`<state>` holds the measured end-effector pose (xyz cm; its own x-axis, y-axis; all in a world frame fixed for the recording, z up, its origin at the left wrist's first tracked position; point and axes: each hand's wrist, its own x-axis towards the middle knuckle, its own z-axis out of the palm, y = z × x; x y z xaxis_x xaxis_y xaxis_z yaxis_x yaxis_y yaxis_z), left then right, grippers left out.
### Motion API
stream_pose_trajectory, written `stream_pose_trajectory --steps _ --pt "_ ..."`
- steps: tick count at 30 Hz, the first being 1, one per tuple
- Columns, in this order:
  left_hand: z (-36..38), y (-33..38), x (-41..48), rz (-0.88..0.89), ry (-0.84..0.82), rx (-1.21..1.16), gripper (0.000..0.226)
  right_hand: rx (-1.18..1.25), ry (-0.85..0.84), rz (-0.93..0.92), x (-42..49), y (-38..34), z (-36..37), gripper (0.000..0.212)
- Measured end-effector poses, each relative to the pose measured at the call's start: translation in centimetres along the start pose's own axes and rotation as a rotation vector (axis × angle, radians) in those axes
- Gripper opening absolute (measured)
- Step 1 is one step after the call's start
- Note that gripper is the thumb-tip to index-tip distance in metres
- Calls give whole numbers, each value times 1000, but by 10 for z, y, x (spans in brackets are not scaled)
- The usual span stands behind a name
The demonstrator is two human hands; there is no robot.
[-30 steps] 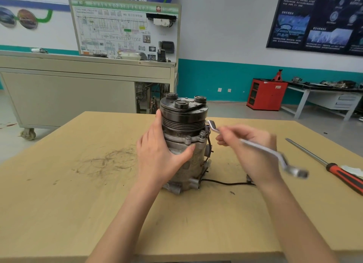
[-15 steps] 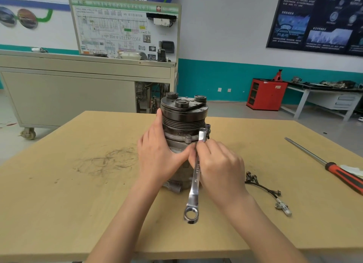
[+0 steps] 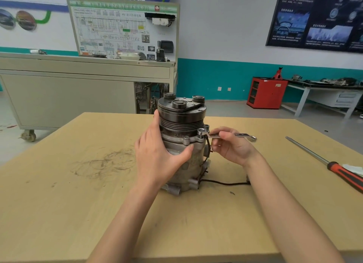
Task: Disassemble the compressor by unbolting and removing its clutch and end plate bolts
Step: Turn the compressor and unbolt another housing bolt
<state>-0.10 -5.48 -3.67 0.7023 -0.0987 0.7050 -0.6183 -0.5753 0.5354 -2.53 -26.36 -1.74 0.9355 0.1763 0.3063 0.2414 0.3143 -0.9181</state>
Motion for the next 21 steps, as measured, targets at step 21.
stream_pose_trajectory --steps 21 --pt "1 0 -1 1 15 26 111 -1662 536 -957 -49 -8 94 28"
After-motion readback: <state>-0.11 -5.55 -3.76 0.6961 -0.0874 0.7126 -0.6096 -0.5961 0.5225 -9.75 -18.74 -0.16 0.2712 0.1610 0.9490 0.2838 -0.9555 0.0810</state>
